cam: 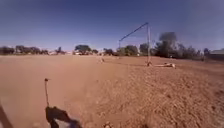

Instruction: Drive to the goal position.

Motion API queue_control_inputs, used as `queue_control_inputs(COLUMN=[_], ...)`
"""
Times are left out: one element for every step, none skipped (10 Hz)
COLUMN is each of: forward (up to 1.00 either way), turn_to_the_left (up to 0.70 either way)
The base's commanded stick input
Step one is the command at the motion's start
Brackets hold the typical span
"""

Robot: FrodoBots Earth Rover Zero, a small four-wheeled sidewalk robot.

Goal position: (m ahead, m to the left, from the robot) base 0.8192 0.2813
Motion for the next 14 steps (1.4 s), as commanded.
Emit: queue_control_inputs(forward=[0.7,0.7,0.7,0.7,0.7,0.7,0.7,0.7,0.7,0.7,0.7,0.7,0.7,0.7], turn_to_the_left=[-0.22,-0.27,-0.27,-0.27,-0.27,-0.21,-0.04,-0.02,-0.24,-0.27,-0.27,-0.27,-0.27,-0.25])
